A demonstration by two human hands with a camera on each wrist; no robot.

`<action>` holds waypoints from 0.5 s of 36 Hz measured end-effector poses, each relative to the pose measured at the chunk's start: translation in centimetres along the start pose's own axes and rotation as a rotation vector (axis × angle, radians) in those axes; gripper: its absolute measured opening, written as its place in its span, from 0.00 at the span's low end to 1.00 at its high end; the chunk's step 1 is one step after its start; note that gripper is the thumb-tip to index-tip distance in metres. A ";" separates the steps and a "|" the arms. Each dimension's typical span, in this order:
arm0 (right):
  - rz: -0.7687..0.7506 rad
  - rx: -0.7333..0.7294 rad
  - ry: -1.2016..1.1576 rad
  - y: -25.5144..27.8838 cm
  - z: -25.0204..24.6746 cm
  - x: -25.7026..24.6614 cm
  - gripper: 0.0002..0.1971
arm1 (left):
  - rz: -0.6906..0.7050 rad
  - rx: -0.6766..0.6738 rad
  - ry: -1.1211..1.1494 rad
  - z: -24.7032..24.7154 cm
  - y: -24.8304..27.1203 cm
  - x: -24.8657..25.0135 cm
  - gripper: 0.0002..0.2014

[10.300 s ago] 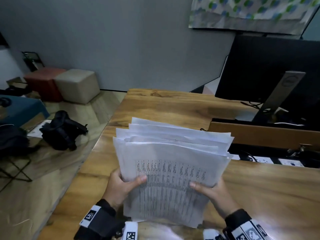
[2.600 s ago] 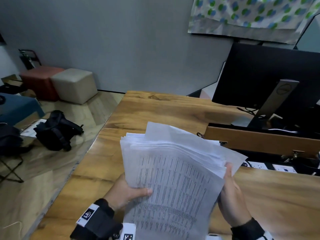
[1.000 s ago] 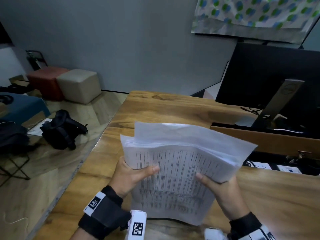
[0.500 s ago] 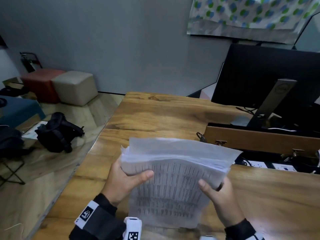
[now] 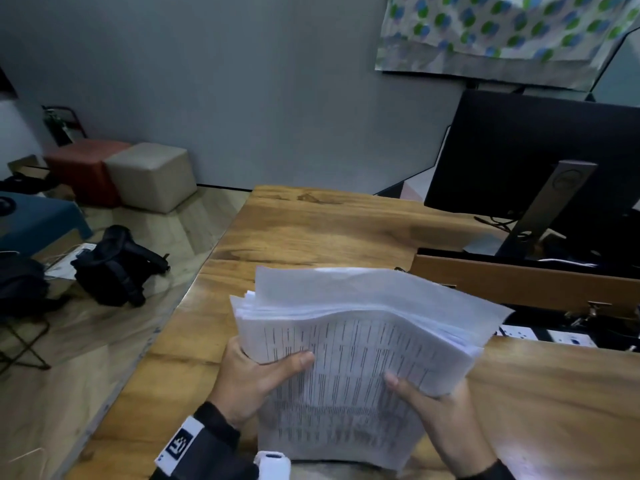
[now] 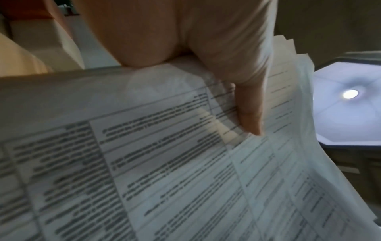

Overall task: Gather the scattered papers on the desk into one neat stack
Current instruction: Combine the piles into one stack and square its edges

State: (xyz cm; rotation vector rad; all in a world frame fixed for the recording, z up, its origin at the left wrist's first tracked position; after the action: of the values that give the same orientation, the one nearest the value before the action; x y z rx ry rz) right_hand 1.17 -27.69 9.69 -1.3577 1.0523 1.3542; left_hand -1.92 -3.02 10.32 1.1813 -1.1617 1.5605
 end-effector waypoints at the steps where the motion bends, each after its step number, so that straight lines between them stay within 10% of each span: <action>1: -0.029 0.014 0.002 0.1 0.0 -0.3 0.16 | 0.015 0.005 0.009 0.0 -0.1 0.3 0.23; 4: -0.072 0.039 -0.008 0.4 -0.5 -0.3 0.18 | 0.043 0.011 0.020 -0.6 -0.3 0.4 0.36; 8: -0.006 -0.014 0.043 0.3 -1.1 1.4 0.45 | -0.004 0.013 0.049 -1.3 -0.1 -0.8 0.47; 18: -0.039 0.042 -0.016 -0.3 0.4 -0.7 0.19 | 0.079 0.067 0.011 0.4 -0.2 0.9 0.27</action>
State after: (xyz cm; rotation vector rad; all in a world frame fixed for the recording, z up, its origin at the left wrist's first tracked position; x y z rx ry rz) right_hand 1.33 -27.25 10.39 -1.3284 1.0332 1.3052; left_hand -1.78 -3.31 11.26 1.1816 -1.1695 1.6753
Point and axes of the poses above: each hand's wrist, its own y-axis away from the middle knuckle, its own z-axis out of the palm, x = y × z, the point moved 1 cm from there along -y, towards the middle knuckle, and after that the axes turned 2 degrees about y, right-handed, at the moved point
